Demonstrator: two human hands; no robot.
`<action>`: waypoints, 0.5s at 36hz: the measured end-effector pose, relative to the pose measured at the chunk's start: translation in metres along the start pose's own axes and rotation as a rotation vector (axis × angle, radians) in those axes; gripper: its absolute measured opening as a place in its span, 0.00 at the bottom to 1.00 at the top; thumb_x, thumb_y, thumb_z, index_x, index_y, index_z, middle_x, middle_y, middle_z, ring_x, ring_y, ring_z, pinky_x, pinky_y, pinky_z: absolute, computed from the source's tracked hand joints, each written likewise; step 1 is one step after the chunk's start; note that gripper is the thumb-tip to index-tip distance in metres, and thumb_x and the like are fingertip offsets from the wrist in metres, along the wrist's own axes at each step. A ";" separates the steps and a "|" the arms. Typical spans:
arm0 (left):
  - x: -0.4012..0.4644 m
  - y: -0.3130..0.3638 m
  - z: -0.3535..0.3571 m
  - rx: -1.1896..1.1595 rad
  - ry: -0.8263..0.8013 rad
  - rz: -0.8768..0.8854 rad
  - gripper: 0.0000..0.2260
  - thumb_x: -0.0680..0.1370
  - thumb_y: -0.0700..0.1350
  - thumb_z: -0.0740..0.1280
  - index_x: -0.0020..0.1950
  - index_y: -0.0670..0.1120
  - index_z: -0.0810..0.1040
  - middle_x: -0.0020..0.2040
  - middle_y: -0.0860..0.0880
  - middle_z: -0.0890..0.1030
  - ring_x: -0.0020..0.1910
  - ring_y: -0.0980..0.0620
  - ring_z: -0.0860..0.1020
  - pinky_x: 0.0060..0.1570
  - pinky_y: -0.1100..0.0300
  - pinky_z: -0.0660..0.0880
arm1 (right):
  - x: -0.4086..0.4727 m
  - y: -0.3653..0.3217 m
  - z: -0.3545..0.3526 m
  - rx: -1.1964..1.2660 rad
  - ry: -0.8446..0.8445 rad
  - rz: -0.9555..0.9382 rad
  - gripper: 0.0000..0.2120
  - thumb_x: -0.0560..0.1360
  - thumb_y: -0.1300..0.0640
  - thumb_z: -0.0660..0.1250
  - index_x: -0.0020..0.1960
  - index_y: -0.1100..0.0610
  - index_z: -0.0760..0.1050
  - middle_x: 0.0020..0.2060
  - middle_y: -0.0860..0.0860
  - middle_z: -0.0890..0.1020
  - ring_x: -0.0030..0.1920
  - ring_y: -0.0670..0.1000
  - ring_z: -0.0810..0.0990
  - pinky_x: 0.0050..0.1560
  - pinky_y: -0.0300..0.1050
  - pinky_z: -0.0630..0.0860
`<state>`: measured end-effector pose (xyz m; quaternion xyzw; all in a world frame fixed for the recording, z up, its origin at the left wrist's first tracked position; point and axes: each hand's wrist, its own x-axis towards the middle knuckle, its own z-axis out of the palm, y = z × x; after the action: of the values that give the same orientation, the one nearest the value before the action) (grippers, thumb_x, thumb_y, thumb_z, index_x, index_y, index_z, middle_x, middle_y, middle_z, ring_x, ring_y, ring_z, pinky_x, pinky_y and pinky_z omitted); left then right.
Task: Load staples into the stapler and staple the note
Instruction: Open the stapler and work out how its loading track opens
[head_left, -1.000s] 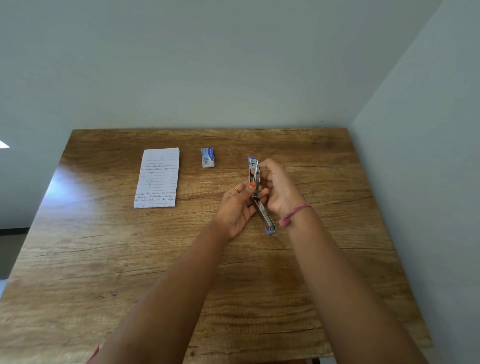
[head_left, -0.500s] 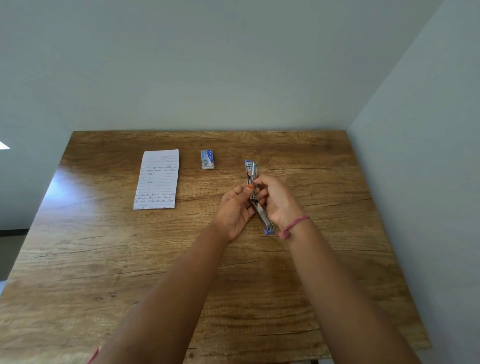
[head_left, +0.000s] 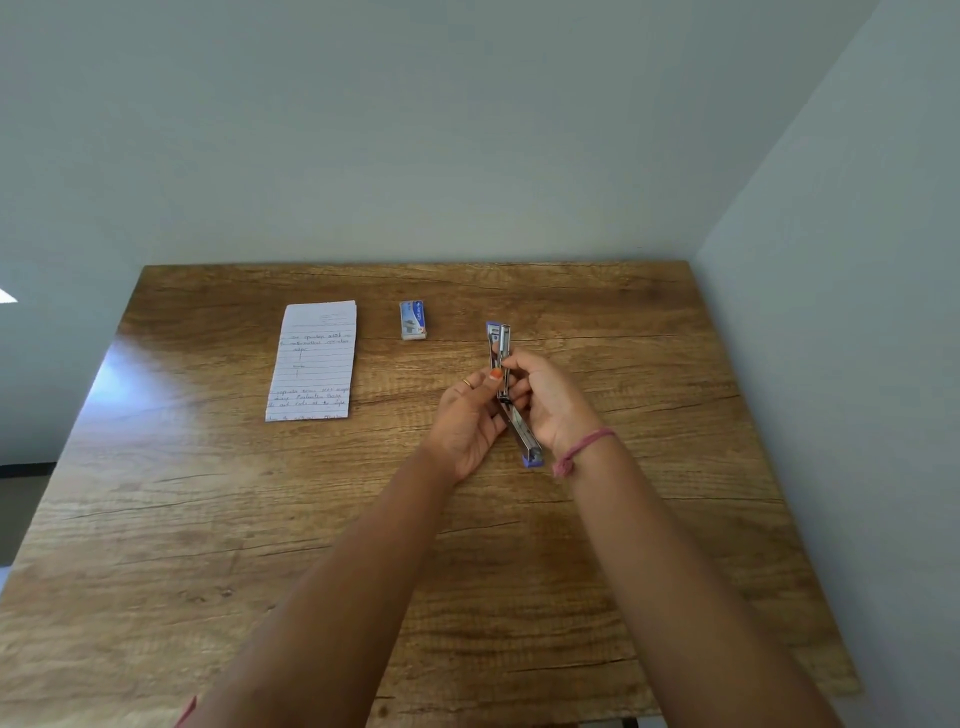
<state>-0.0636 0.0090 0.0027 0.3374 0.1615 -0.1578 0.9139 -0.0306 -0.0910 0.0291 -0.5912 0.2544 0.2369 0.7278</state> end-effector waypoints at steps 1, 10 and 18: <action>0.000 0.000 0.000 -0.001 0.002 0.000 0.08 0.81 0.37 0.59 0.54 0.38 0.78 0.43 0.43 0.83 0.42 0.51 0.83 0.48 0.57 0.80 | 0.000 0.000 0.001 -0.011 0.007 -0.003 0.09 0.76 0.59 0.63 0.50 0.57 0.81 0.32 0.48 0.71 0.26 0.42 0.63 0.25 0.36 0.63; 0.003 -0.001 -0.002 -0.030 0.000 0.002 0.08 0.81 0.37 0.60 0.53 0.39 0.79 0.43 0.43 0.84 0.43 0.51 0.83 0.47 0.58 0.81 | -0.001 0.001 0.000 0.071 -0.009 -0.045 0.07 0.78 0.62 0.66 0.52 0.54 0.80 0.32 0.47 0.73 0.28 0.42 0.66 0.26 0.34 0.67; 0.002 -0.001 -0.001 -0.014 -0.002 0.000 0.08 0.81 0.38 0.60 0.53 0.38 0.78 0.43 0.43 0.84 0.43 0.52 0.84 0.51 0.57 0.79 | 0.000 0.001 -0.003 0.099 -0.045 -0.006 0.07 0.76 0.53 0.66 0.47 0.57 0.80 0.31 0.47 0.72 0.26 0.42 0.65 0.27 0.35 0.64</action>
<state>-0.0625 0.0088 0.0007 0.3307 0.1617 -0.1571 0.9164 -0.0312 -0.0932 0.0278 -0.5499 0.2474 0.2352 0.7623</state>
